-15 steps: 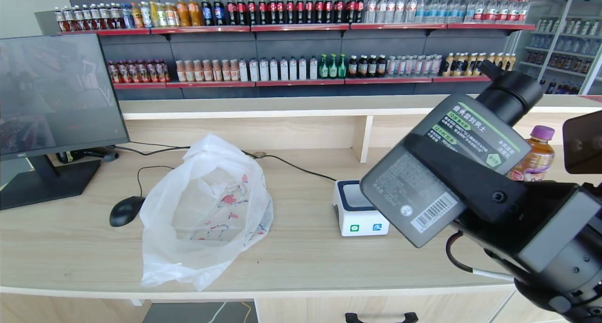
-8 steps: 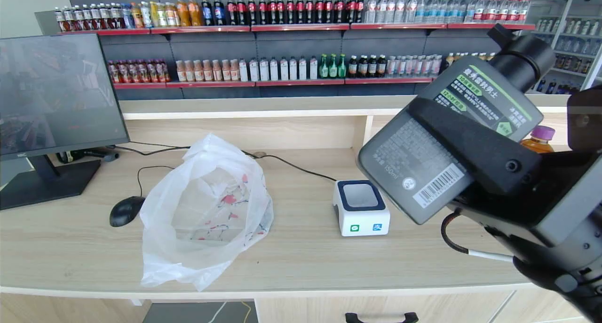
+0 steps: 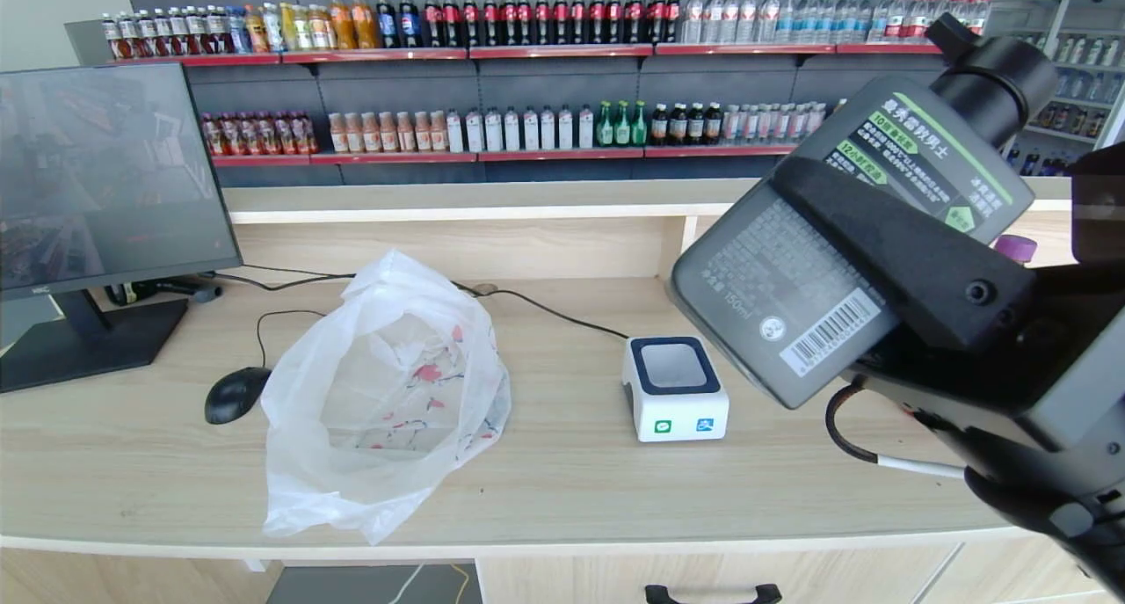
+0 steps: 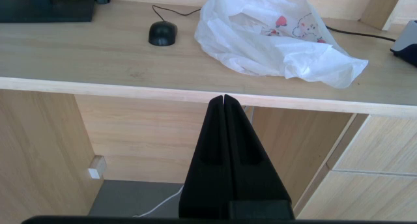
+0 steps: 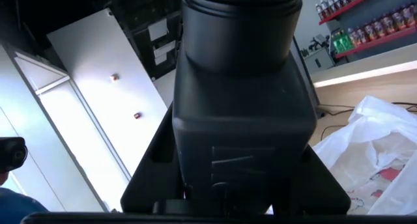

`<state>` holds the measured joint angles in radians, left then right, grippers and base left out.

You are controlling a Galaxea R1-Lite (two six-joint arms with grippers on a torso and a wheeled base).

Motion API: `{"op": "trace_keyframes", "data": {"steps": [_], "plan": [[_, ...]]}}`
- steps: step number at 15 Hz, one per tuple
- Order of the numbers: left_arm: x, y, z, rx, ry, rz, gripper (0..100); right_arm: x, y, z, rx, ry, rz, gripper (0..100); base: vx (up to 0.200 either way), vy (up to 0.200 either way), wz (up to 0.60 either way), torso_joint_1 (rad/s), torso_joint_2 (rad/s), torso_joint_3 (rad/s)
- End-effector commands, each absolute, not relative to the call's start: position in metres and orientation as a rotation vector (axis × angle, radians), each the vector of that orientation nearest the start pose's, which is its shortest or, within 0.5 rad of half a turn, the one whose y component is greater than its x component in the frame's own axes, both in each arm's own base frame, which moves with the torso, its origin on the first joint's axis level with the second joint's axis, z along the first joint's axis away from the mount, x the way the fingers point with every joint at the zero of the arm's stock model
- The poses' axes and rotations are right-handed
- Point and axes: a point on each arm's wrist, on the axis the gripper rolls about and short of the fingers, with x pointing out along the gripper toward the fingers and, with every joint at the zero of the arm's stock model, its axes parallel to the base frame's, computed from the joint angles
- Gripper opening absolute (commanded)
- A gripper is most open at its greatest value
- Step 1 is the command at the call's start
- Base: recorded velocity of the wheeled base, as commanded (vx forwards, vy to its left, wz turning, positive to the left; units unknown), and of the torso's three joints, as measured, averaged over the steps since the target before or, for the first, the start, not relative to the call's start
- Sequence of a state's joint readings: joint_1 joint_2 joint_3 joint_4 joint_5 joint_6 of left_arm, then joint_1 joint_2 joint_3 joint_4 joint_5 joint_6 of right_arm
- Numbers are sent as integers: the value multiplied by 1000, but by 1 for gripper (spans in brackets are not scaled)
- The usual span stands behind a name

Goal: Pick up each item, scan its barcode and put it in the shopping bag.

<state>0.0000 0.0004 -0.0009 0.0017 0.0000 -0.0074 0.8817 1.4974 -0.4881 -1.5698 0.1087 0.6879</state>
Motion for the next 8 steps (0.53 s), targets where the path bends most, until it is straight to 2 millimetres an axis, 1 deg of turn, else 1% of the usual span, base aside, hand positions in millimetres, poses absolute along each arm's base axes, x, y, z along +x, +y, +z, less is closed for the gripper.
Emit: {"op": "trace_keyframes", "data": {"steps": [1, 8], "plan": [[-23, 0, 75, -8, 2, 0, 0, 138, 172, 245, 832, -188, 1125, 0, 0, 0, 0, 0, 0, 0], [-23, 0, 75, -8, 2, 0, 0, 138, 172, 244, 834, -181, 1126, 0, 0, 0, 0, 0, 0, 0]]}}
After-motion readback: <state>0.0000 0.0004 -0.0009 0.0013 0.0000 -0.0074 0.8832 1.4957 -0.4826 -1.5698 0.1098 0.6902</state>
